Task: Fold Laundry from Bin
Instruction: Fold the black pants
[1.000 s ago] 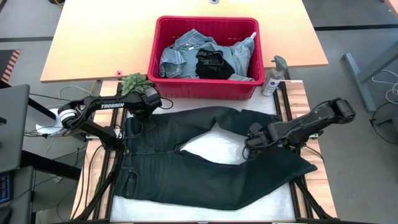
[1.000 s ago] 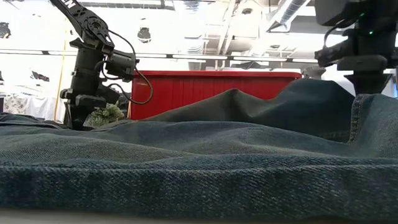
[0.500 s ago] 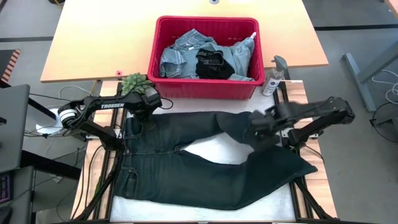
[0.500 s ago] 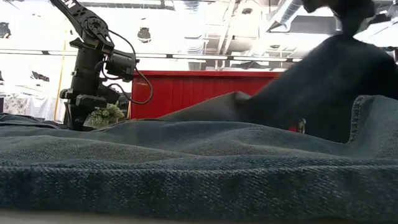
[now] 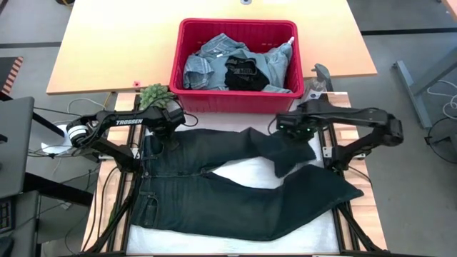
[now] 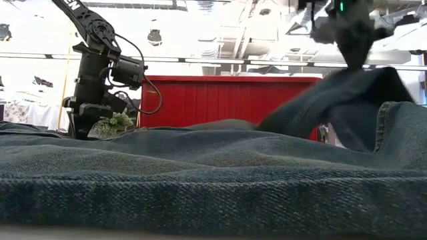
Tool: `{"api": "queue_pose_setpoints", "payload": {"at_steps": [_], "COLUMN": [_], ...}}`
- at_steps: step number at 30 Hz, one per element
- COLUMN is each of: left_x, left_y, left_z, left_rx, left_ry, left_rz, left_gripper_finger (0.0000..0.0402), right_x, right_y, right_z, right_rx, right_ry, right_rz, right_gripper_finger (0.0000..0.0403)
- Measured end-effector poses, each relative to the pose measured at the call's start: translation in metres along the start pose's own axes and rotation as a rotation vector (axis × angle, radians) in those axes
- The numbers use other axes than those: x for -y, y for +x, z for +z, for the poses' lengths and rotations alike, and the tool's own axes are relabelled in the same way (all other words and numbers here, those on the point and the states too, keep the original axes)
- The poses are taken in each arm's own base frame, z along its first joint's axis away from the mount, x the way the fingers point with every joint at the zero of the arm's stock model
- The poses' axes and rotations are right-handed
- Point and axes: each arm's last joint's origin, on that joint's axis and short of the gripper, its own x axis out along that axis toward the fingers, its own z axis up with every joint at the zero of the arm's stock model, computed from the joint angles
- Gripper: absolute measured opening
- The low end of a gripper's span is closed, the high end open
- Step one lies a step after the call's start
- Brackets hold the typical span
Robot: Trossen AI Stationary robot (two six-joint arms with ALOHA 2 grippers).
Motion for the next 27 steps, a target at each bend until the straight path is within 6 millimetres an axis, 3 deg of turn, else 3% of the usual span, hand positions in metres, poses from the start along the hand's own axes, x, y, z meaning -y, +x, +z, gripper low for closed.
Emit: {"api": "queue_pose_setpoints", "payload": {"at_steps": [5,10,20,27], "left_x": [0.000,0.000,0.000,0.000], "left_y": [0.000,0.000,0.000,0.000], "left_z": [0.000,0.000,0.000,0.000], "left_rx": [0.001,0.002,0.002,0.002], "left_ry": [0.001,0.002,0.002,0.002], "left_rz": [0.003,0.005,0.005,0.005], "left_gripper_finger": [0.0003,0.0003,0.0003,0.0003], "right_x": [0.010,0.017,0.025,0.028], "right_y": [0.038,0.044,0.008,-0.021], "right_z": [0.014,0.031,0.046,0.040], "right_rx": [-0.012,0.094,0.227,0.293], "right_ry": [0.065,0.036,-0.112,-0.390], "right_rz": [-0.205,-0.351,-0.346,-0.321], "right_gripper_finger": [0.0032,0.0050,0.0056,0.0072]}}
